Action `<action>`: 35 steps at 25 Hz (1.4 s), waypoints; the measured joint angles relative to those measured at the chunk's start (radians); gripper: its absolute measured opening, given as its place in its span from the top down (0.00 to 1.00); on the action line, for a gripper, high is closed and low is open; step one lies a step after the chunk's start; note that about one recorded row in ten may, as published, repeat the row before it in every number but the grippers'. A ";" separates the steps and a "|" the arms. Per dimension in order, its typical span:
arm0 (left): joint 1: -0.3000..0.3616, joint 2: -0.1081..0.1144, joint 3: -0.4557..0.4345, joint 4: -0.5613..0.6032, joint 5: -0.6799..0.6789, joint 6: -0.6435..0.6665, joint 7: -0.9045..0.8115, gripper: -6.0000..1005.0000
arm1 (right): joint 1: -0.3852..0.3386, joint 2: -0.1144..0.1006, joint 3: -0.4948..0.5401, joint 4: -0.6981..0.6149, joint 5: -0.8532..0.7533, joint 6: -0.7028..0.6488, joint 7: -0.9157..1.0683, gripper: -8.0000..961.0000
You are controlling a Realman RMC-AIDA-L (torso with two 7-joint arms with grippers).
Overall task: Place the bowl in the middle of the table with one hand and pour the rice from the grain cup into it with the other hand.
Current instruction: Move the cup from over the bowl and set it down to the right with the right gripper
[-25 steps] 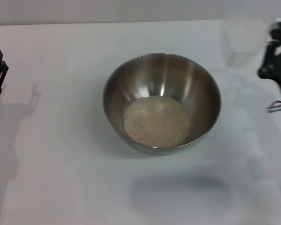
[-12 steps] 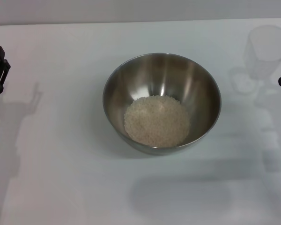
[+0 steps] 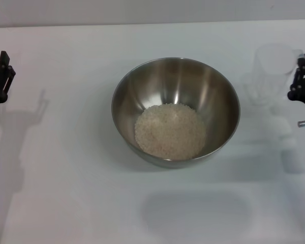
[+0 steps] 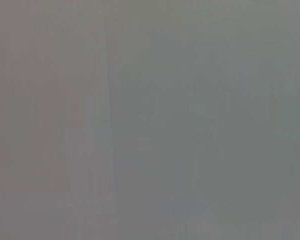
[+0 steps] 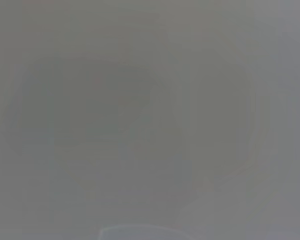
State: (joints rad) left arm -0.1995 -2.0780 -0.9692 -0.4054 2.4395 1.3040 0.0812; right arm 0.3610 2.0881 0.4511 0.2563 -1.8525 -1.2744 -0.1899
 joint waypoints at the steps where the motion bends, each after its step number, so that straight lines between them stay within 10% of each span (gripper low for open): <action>1: 0.000 0.000 0.002 -0.001 0.000 0.000 0.000 0.18 | 0.006 0.000 -0.003 0.000 0.000 0.018 -0.003 0.98; 35: 0.006 -0.001 0.019 -0.002 -0.001 0.005 0.000 0.18 | 0.102 -0.001 -0.080 0.001 0.000 0.241 0.000 0.99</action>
State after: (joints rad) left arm -0.1932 -2.0785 -0.9503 -0.4072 2.4390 1.3085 0.0812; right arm 0.4627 2.0869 0.3714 0.2569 -1.8529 -1.0331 -0.1899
